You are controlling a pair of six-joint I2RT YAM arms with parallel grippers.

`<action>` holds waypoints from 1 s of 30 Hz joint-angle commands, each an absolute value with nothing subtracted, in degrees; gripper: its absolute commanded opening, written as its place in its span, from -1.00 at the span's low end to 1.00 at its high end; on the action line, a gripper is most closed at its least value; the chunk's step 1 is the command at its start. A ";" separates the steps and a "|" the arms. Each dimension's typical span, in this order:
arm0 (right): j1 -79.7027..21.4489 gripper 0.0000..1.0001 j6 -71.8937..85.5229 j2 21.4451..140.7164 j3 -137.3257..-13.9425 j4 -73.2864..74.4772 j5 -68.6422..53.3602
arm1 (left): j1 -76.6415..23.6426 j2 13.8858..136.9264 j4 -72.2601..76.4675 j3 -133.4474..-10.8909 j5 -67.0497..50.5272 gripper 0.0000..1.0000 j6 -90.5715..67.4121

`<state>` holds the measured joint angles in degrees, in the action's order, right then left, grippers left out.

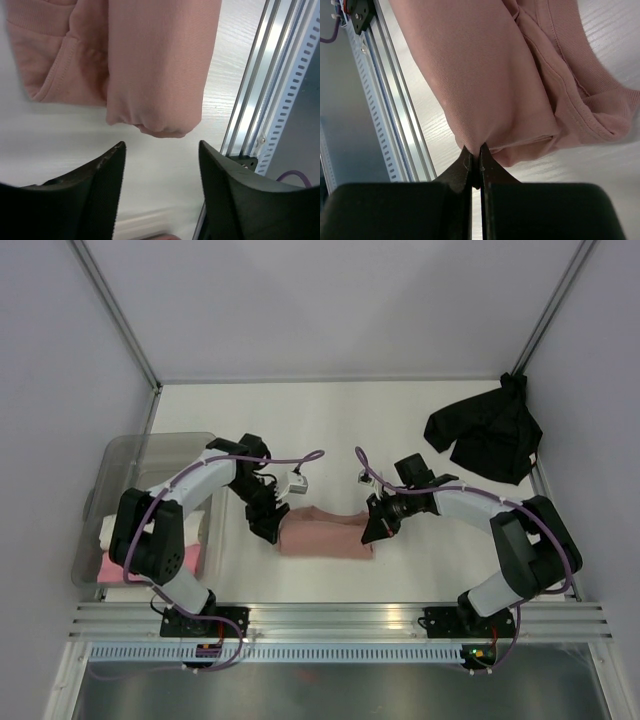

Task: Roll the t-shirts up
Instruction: Roll the tshirt

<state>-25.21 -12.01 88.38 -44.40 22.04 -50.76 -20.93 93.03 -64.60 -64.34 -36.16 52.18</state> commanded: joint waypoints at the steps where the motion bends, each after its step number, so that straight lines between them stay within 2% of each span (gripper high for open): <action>1: -24.87 -0.99 -9.41 88.95 -44.65 18.02 -53.61 | -20.83 89.22 -60.66 -63.64 -38.41 0.44 48.44; 2: -24.79 -0.99 -9.40 88.86 -44.65 17.93 -53.70 | -20.83 88.51 -57.34 -61.81 -37.89 0.45 46.17; 3: -24.79 -0.99 -9.49 88.77 -44.65 17.84 -53.79 | -20.92 86.85 -55.74 -60.83 -37.62 0.60 45.27; 4: -24.87 -0.99 -9.49 89.03 -44.56 17.93 -53.79 | -20.83 86.14 -53.72 -59.95 -37.36 0.62 44.05; 5: -24.79 -0.99 -9.75 89.12 -44.56 18.02 -53.70 | -20.92 85.61 -51.96 -59.16 -37.61 0.98 41.77; 12: -24.78 -0.99 -9.23 90.70 -45.00 17.40 -53.52 | -21.18 86.39 -43.34 -56.25 -38.58 1.00 32.79; 14: -24.78 -0.99 -8.79 91.23 -45.09 16.96 -53.35 | -21.18 87.54 -41.49 -55.46 -39.11 0.92 30.78; 17: -24.70 -0.99 -7.91 92.02 -45.53 16.79 -53.17 | -21.18 89.46 -39.99 -55.37 -39.20 0.37 28.48; 18: -24.70 -0.99 -7.30 92.02 -45.61 16.87 -52.91 | -21.18 89.73 -40.08 -55.28 -39.29 -0.04 28.04; 20: -24.61 -0.99 -6.94 92.11 -45.88 17.75 -52.56 | -21.09 89.21 -40.34 -54.59 -40.42 -0.37 28.04; 21: -24.70 -0.99 -6.16 92.02 -45.70 18.36 -52.47 | -21.18 88.69 -40.60 -54.06 -40.95 -0.75 28.47; 22: -24.78 -0.99 -5.80 91.41 -45.27 18.63 -52.47 | -21.18 88.07 -40.95 -53.62 -41.39 -0.95 29.09; 28: -26.36 -0.99 1.74 86.06 -41.58 17.14 -55.45 | -21.36 82.09 -50.70 -52.12 -43.42 -0.95 39.27; 30: -26.54 -0.99 5.60 85.08 -40.61 15.39 -60.81 | -21.36 82.18 -57.17 -53.43 -43.77 -0.95 41.30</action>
